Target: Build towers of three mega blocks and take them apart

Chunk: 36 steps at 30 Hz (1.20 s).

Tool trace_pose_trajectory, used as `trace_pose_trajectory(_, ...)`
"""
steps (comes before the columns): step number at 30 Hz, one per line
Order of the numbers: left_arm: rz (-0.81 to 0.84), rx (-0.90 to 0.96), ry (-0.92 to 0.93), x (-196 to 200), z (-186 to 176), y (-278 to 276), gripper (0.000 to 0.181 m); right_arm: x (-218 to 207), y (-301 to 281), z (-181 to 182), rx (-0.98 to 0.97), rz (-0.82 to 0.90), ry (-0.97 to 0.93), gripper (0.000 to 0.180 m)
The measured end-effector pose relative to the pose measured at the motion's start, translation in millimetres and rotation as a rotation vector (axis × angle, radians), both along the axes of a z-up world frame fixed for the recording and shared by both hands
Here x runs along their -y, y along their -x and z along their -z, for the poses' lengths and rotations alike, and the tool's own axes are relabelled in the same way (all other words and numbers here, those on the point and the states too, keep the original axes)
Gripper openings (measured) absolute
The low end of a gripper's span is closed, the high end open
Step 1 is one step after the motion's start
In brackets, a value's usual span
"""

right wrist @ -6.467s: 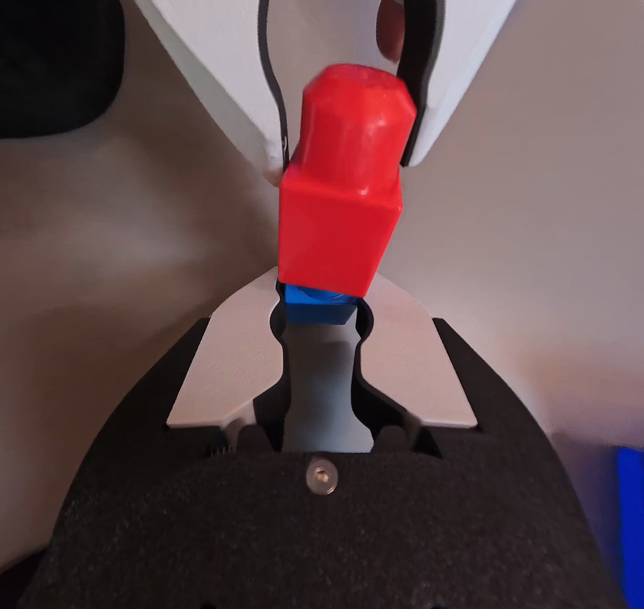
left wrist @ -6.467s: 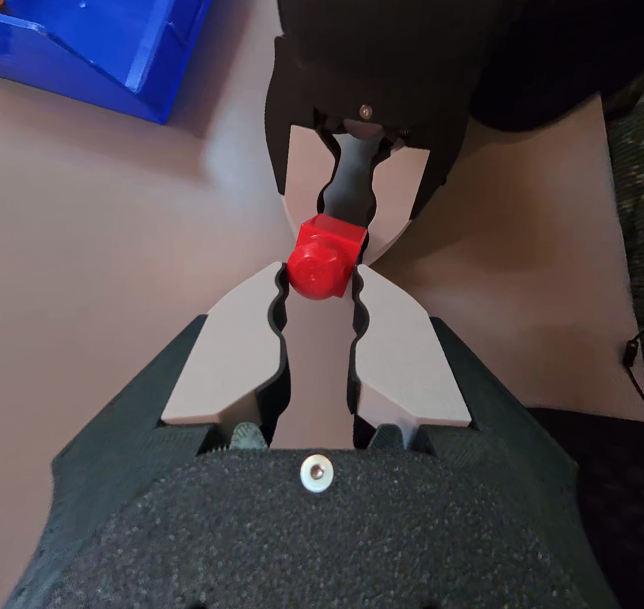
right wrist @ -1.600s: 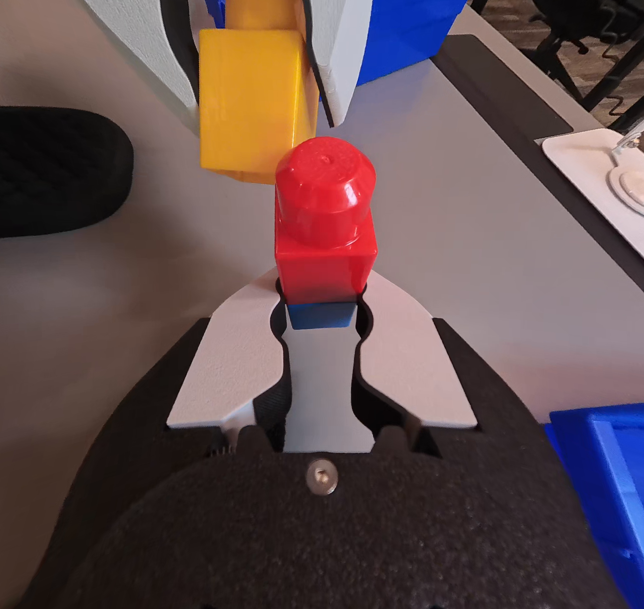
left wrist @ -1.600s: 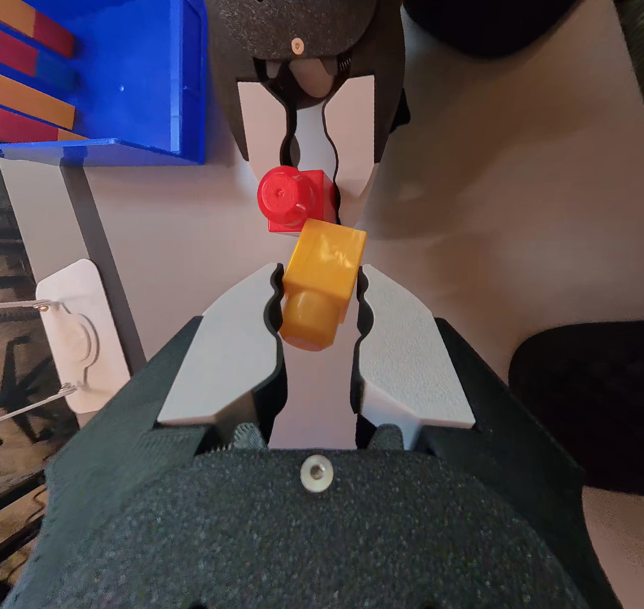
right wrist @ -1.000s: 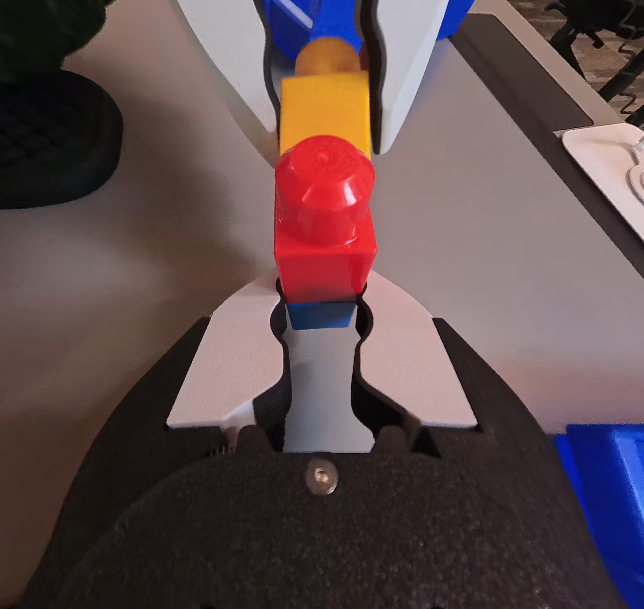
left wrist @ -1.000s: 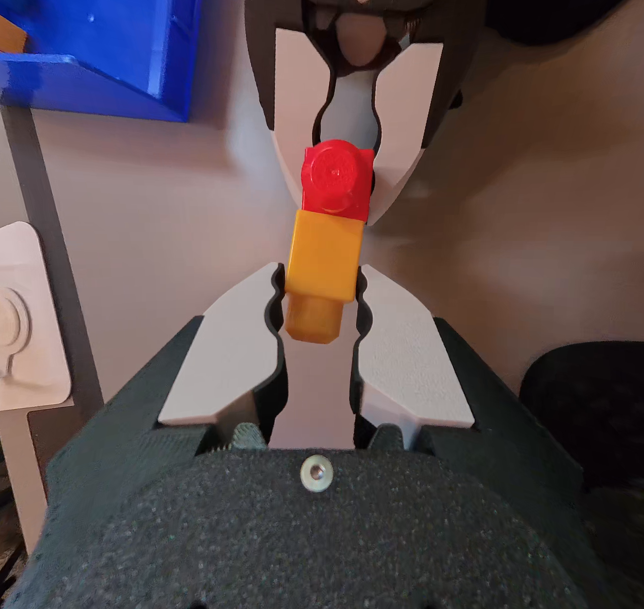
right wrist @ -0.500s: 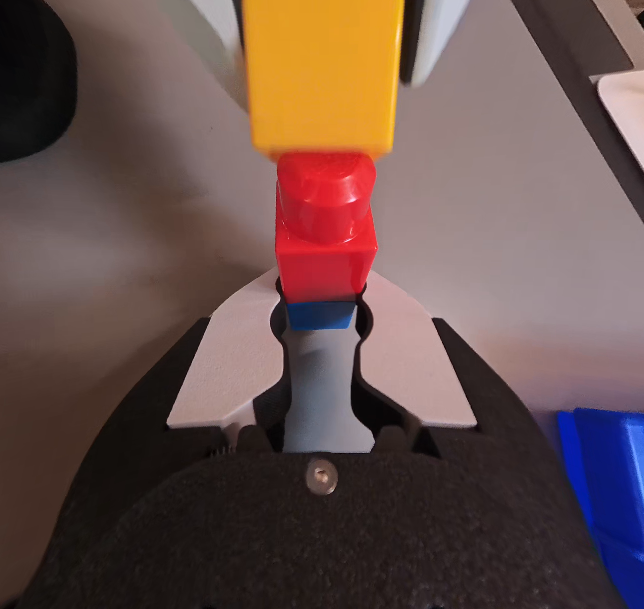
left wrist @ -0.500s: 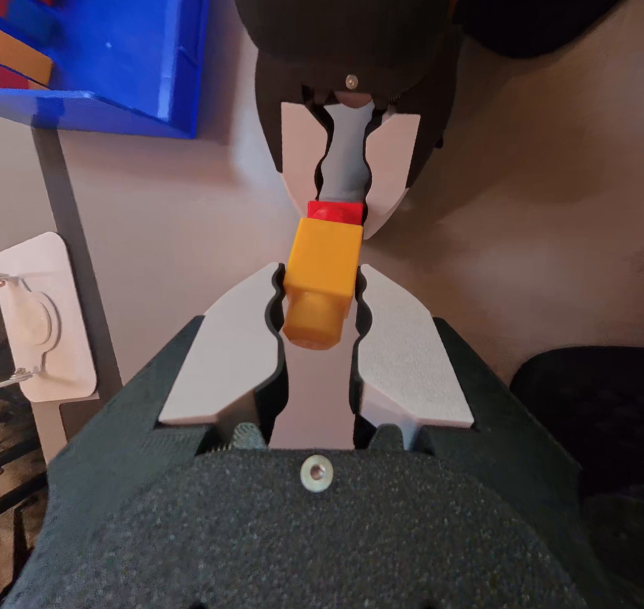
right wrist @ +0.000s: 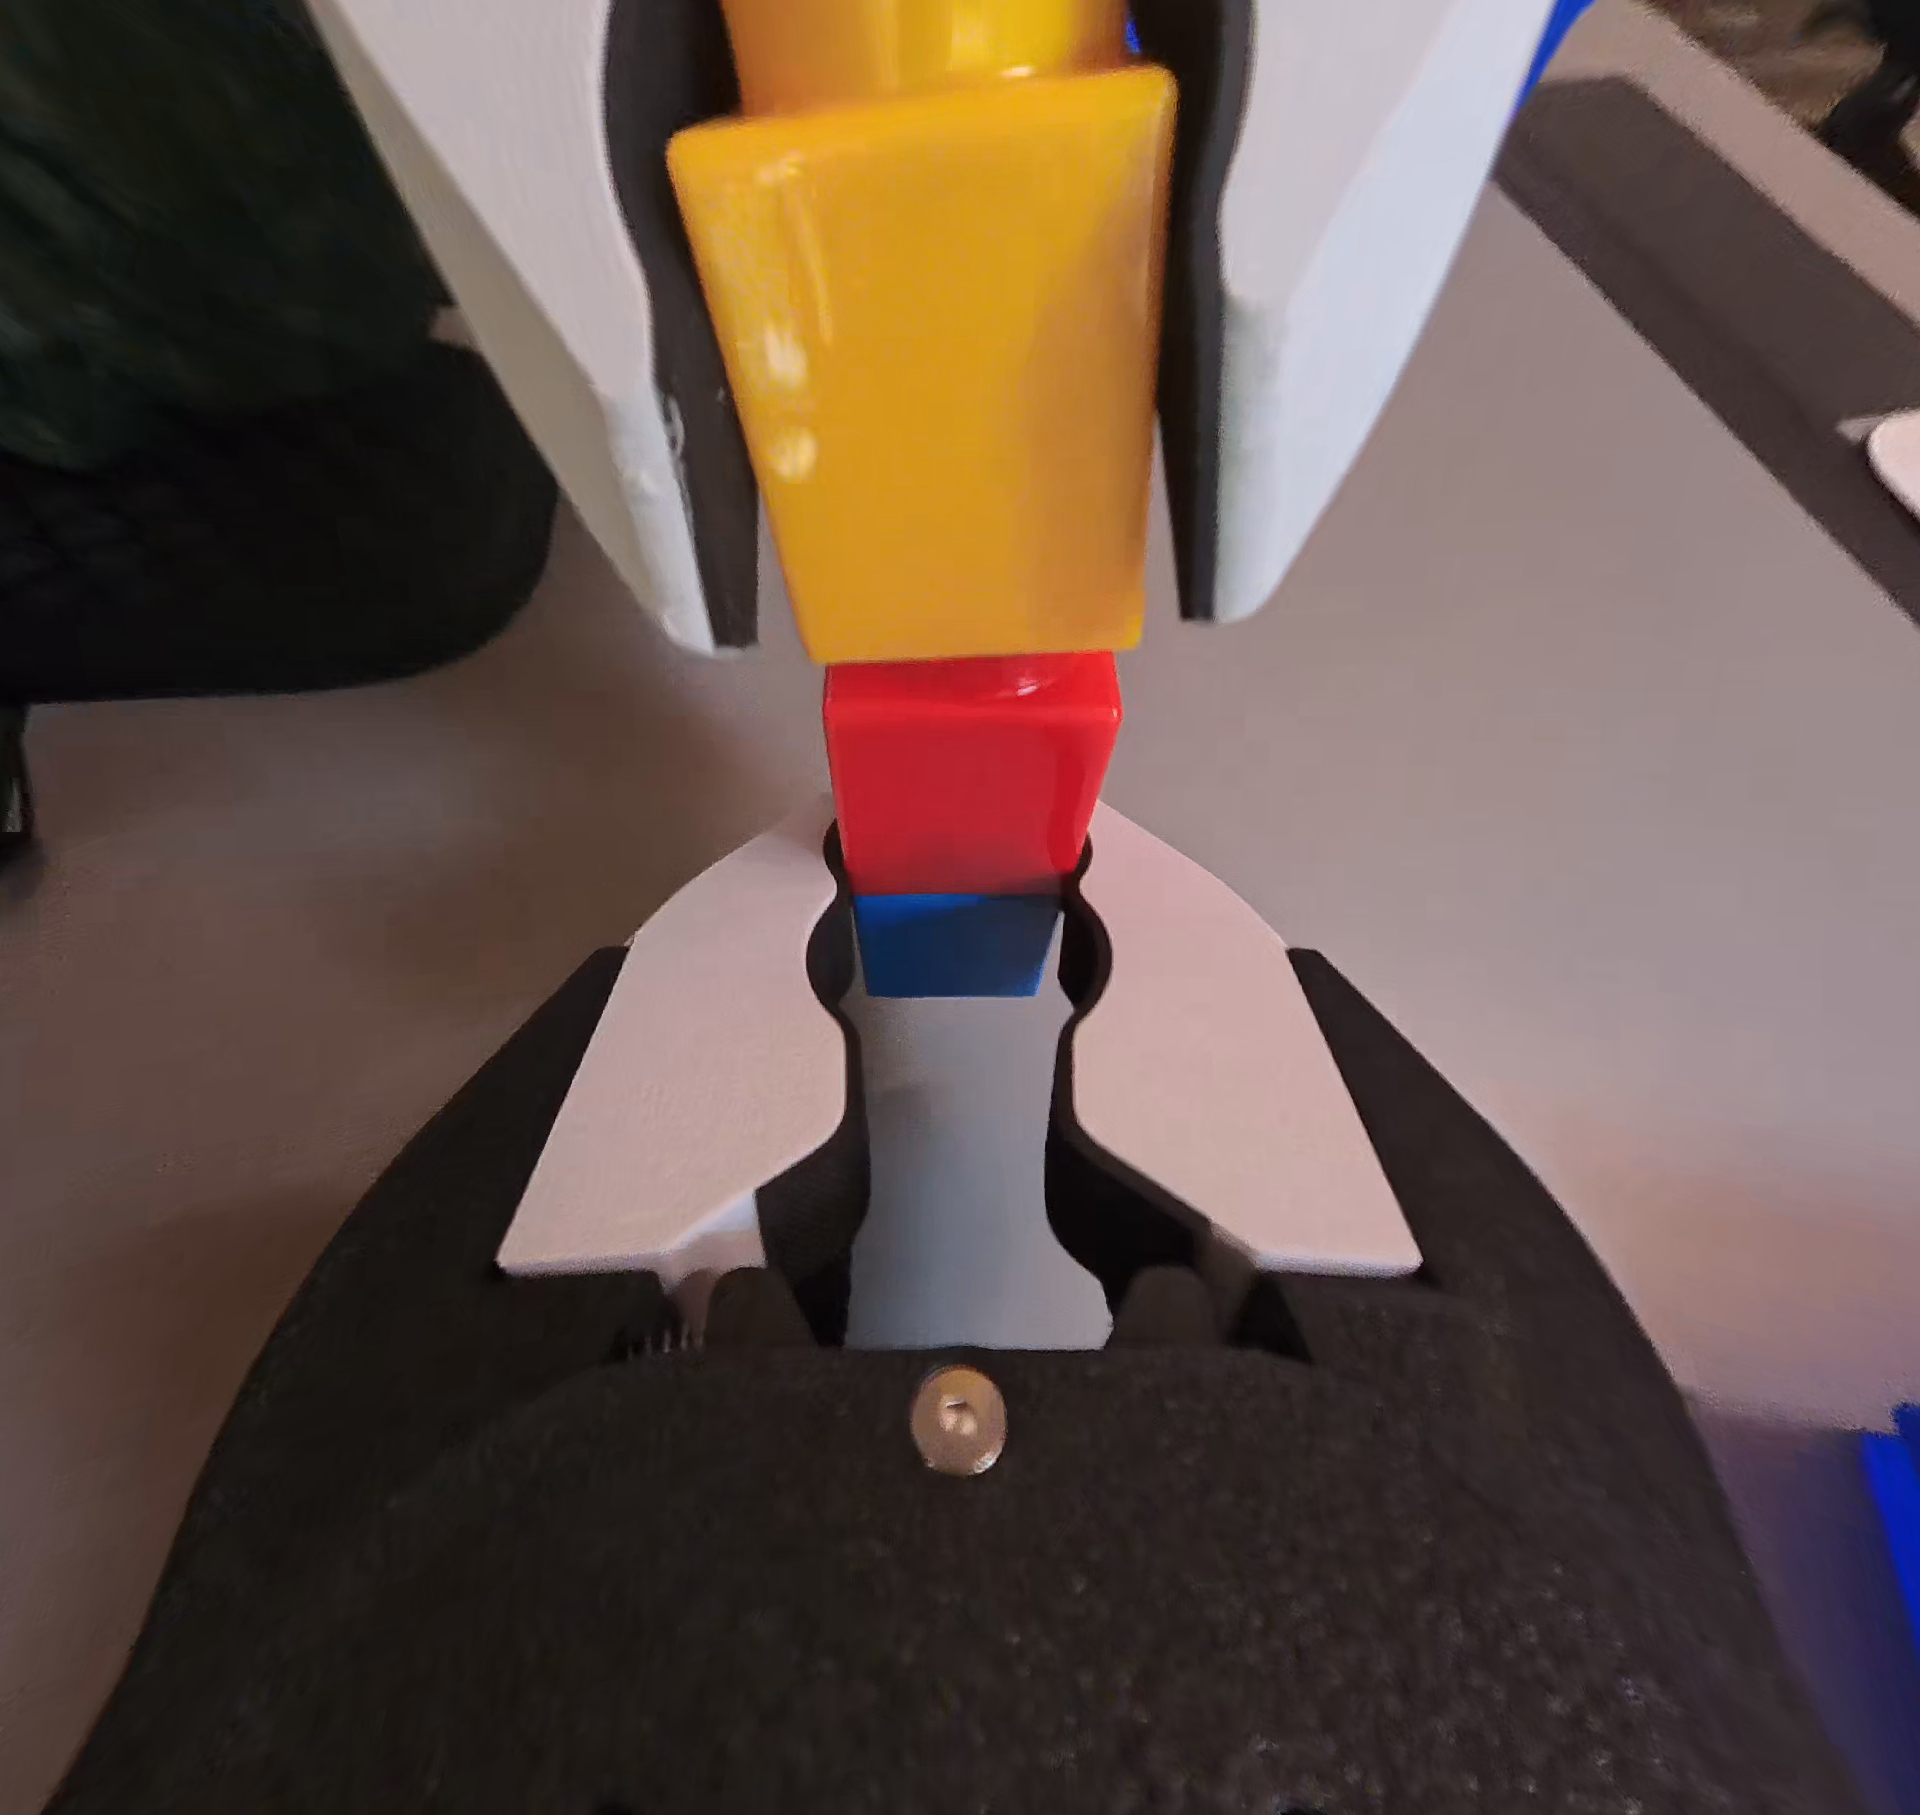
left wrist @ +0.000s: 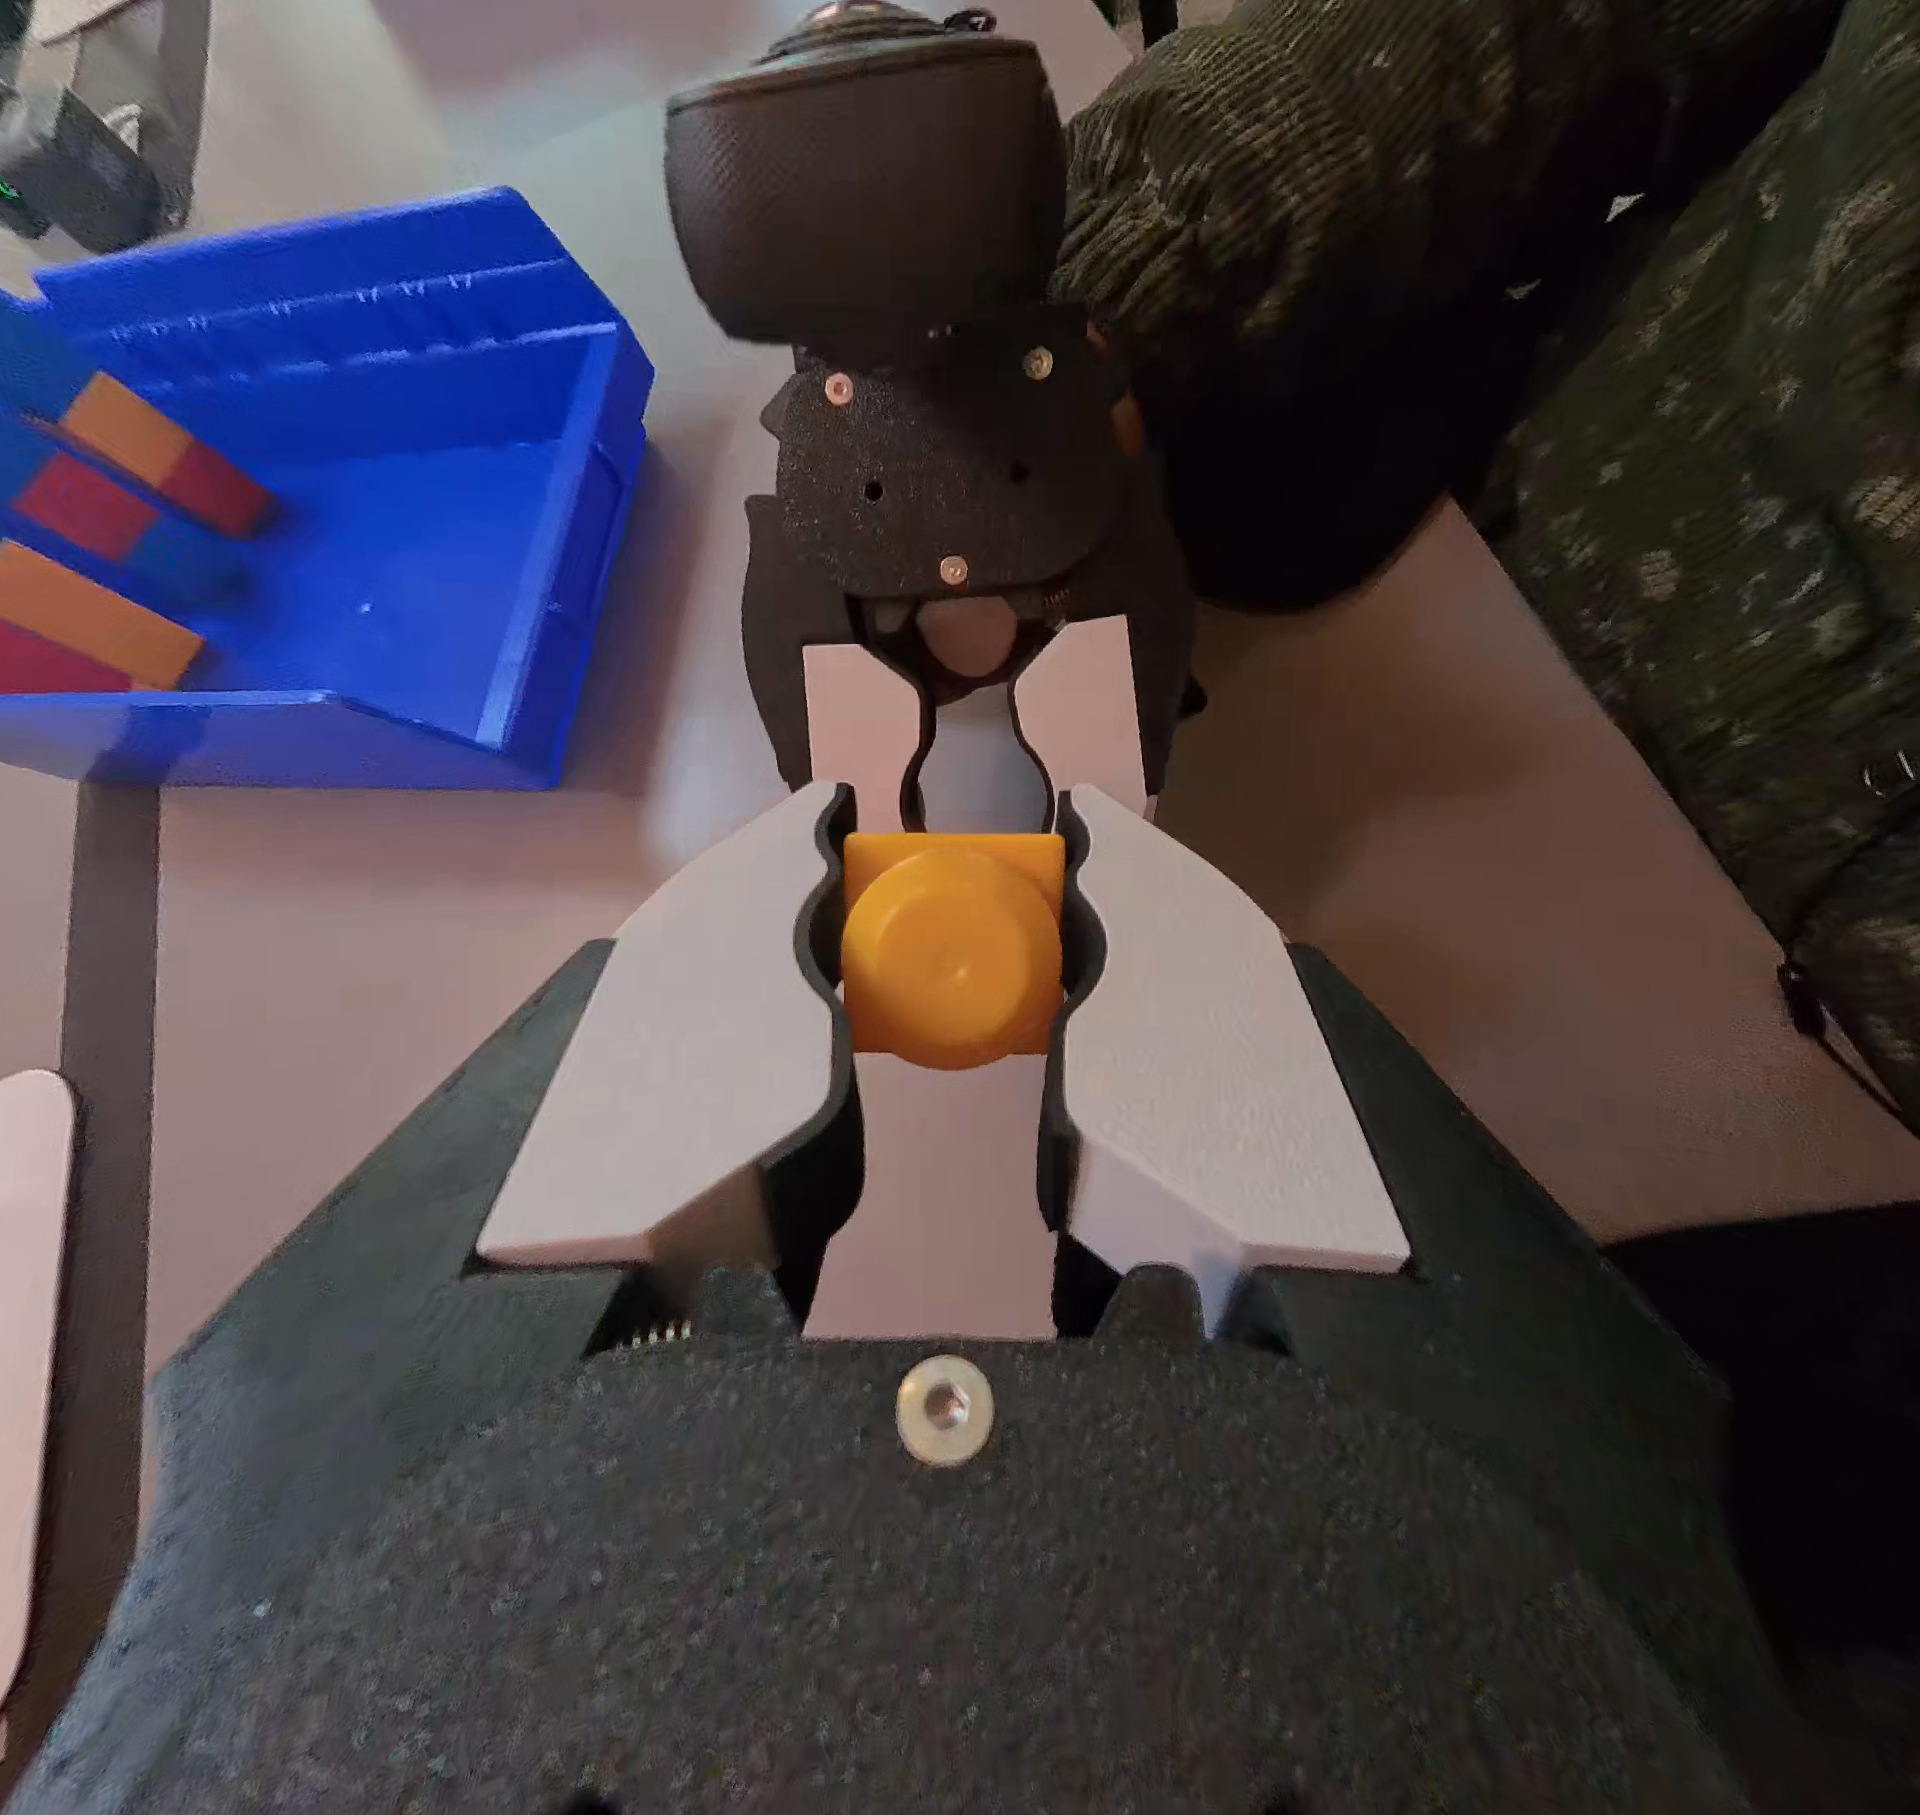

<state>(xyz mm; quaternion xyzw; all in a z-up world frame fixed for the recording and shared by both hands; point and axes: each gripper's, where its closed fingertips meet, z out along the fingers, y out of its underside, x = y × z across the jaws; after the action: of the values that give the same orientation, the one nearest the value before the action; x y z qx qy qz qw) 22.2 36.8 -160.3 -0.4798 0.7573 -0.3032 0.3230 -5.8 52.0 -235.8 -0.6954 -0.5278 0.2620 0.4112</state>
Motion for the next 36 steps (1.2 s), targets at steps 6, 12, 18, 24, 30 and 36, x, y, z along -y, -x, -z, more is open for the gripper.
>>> trace_pose_trajectory(6, 0.048, -0.063, 0.073, 12, 5, 8, 0.037, 4, 8, -4, 0.023, -0.021, -0.142, 0.036)
trace_pose_trajectory(12, 0.041, -0.015, 0.085, 7, -2, 10, 0.038, 3, 12, -14, -0.071, -0.002, -0.135, 0.036)
trace_pose_trajectory(18, 0.003, 0.015, 0.051, -1, -6, 6, 0.038, -8, 7, -21, -0.117, 0.067, -0.144, 0.036)
trace_pose_trajectory(24, -0.014, 0.094, 0.099, -5, -15, 3, 0.037, -10, 3, -29, -0.161, 0.077, -0.146, 0.036)
trace_pose_trajectory(30, 0.000, 0.256, 0.078, -4, -39, -4, 0.040, -9, 0, -46, -0.230, 0.063, -0.168, 0.036)
trace_pose_trajectory(36, -0.021, 0.258, 0.048, -7, -39, -5, 0.041, -9, -4, -52, -0.256, 0.058, -0.174, 0.036)
